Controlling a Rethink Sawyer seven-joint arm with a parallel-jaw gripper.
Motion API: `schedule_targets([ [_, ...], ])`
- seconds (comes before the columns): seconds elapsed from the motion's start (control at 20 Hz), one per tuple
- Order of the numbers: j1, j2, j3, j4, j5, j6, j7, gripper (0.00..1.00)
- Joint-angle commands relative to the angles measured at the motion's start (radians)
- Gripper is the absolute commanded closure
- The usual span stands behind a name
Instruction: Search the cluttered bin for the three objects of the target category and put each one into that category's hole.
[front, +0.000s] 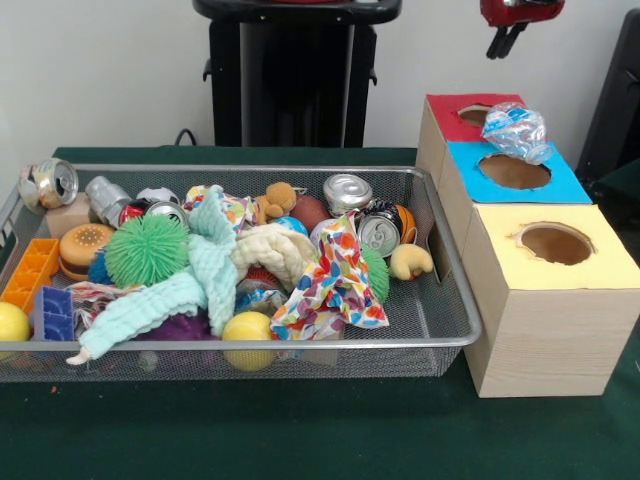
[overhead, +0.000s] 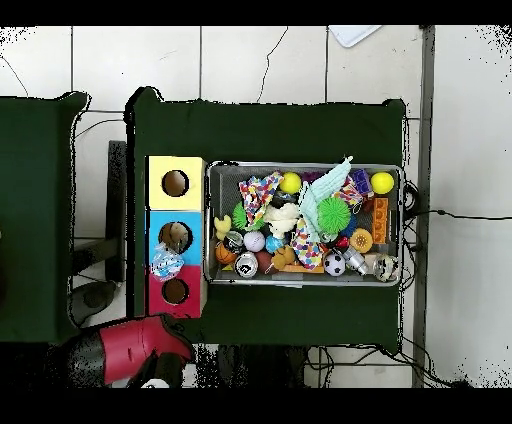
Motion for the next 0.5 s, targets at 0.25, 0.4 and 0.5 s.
schedule_targets([
  [0.25,0.030,0.163,0.026,-0.065,0.057,-0.121,0.248,1.00],
  [0.4,0.037,0.208,0.013,-0.088,0.051,-0.152,0.248,1.00],
  [0.5,0.035,0.238,0.008,-0.100,0.049,-0.178,0.245,1.00],
])
